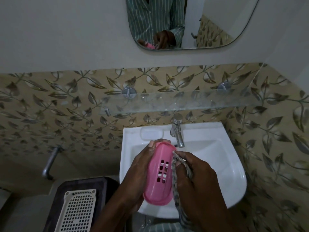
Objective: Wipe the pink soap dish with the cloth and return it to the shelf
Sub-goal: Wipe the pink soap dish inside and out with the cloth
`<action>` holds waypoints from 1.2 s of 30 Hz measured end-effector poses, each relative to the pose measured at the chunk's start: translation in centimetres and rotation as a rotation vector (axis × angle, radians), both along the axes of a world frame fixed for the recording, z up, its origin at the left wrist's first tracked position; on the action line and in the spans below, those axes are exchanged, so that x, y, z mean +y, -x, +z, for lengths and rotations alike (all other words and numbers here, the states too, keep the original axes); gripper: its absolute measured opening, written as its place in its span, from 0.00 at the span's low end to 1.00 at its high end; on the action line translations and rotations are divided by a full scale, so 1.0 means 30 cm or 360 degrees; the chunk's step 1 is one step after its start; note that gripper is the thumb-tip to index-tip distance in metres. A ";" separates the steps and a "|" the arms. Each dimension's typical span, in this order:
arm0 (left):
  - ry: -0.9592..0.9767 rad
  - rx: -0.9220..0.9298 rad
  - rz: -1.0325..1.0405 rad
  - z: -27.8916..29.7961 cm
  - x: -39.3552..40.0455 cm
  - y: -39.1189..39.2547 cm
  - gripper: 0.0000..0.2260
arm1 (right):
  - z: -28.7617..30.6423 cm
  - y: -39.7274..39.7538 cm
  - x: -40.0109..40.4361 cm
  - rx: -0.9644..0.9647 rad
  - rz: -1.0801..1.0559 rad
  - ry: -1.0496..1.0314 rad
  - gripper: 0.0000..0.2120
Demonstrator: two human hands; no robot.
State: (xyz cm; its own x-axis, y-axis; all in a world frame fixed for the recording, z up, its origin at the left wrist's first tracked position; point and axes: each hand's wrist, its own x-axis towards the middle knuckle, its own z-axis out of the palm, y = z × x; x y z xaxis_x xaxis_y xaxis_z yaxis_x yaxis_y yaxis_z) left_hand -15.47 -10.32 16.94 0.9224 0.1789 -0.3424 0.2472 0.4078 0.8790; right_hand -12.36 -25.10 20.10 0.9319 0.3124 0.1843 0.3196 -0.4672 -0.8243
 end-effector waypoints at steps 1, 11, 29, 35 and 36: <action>-0.0008 0.0013 0.0046 0.001 -0.002 0.000 0.24 | -0.003 0.006 -0.004 0.0056 0.0014 -0.0014 0.09; 0.0194 0.0141 -0.0066 -0.028 0.035 -0.001 0.26 | 0.018 -0.022 -0.002 -0.0333 0.0273 0.0345 0.12; 0.0278 0.0317 -0.0178 0.008 0.022 -0.020 0.27 | 0.028 0.006 -0.001 -0.0531 0.0690 0.0604 0.22; 0.0452 0.0342 -0.0273 0.002 0.048 -0.015 0.30 | 0.041 0.014 -0.048 -0.0622 0.0953 0.0816 0.29; 0.0440 0.0324 -0.0285 -0.001 0.049 -0.012 0.29 | 0.044 -0.022 -0.055 -0.0608 0.0802 0.0768 0.28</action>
